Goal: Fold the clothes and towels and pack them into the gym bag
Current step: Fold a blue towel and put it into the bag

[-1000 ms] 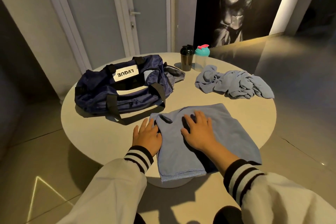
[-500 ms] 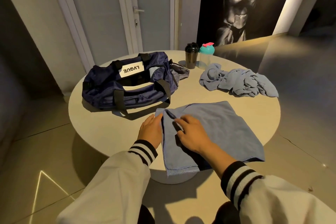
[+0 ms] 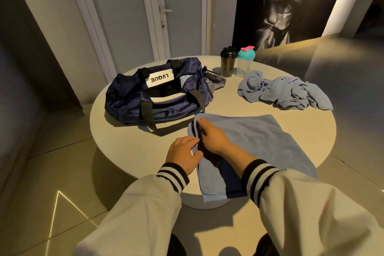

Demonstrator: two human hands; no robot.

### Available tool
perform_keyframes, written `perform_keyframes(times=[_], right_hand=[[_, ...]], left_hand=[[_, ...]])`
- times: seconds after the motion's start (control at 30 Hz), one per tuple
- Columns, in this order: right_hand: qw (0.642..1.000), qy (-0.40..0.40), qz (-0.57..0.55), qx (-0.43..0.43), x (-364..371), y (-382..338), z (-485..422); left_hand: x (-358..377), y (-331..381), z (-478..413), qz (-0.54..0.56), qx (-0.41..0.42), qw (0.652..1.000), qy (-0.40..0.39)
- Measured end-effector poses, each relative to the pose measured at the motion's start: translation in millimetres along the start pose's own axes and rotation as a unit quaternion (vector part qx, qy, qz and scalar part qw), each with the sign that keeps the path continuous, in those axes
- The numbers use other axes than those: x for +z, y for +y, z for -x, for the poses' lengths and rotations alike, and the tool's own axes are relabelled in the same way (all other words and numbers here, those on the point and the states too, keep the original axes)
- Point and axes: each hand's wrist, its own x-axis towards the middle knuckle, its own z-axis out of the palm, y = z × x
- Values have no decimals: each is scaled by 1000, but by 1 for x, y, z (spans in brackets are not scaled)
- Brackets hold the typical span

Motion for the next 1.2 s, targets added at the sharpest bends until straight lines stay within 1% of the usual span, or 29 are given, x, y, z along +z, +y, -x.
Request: perform_keyframes(times=[0.07, 0.17, 0.27, 0.37, 0.5, 0.63, 0.7, 0.77, 0.83, 0.9, 0.97, 1.0, 1.1, 1.13, 1.2], right_hand=[[1000, 29, -3, 3, 4, 1, -1], [995, 90, 46, 3, 13, 5, 11], [993, 86, 75, -5, 20, 7, 27], [990, 71, 121, -3, 20, 5, 31], [984, 101, 147, -6, 21, -1, 33], [982, 156, 102, -29, 17, -2, 33], [985, 146, 68, -61, 16, 0, 35], [988, 127, -1, -90, 16, 3, 38], [991, 95, -55, -83, 14, 8, 40], [995, 42, -32, -80, 14, 12, 42], [996, 25, 15, -84, 16, 12, 44], [996, 40, 16, -82, 17, 13, 44], [992, 118, 35, -40, 18, 18, 47], [991, 121, 58, -29, 19, 21, 48], [991, 92, 98, -20, 22, 27, 51]], left_hand=[[1, -2, -1, 16, -6, 1000, 14], [1, -3, -5, 23, -7, 999, 21], [2, -3, -8, 55, -36, 998, 17], [2, -4, -8, 139, -76, 987, 24], [1, -1, -7, 141, -75, 987, 32], [2, 0, -9, 145, -106, 983, 44], [2, 0, -11, 149, -119, 981, 42], [2, 0, -13, 147, -123, 981, 40], [1, 0, -13, 149, -127, 980, 33], [1, 0, -13, 143, -124, 982, 24], [0, 1, -11, 110, -113, 987, 11], [0, 1, -10, 83, -101, 991, 5], [1, 0, -11, 22, -72, 997, -7], [1, 0, -12, 6, -70, 997, -12], [-1, 3, -16, -37, -77, 996, -35]])
